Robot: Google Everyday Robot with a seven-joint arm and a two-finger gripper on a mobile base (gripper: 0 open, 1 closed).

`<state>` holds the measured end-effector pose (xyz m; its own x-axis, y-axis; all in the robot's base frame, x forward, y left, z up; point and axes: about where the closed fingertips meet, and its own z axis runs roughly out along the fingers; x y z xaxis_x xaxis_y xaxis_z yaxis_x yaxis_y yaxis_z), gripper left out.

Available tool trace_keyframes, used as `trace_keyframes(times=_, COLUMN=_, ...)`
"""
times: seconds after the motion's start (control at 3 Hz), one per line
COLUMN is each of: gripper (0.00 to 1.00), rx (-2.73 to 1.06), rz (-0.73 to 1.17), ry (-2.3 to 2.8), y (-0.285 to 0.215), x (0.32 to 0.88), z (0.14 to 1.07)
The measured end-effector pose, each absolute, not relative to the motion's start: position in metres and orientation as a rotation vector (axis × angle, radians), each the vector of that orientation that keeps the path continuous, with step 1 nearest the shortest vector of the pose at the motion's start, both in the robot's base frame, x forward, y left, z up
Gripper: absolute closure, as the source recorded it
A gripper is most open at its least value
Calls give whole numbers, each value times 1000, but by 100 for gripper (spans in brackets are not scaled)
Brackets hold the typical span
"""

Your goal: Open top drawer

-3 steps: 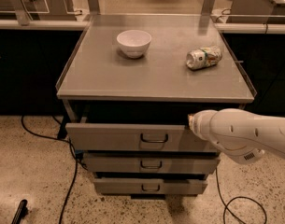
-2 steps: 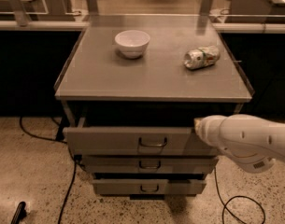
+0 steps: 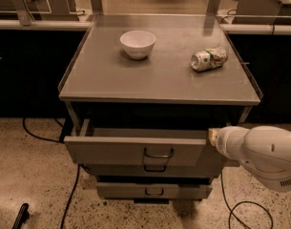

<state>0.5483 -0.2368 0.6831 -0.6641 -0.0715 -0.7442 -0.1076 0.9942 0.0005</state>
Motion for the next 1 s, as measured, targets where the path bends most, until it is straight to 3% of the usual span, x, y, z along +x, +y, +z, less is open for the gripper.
trace_keyframes(times=1.0, gripper=100, rx=-116, rz=5, ry=2329, y=-246, x=543, z=666)
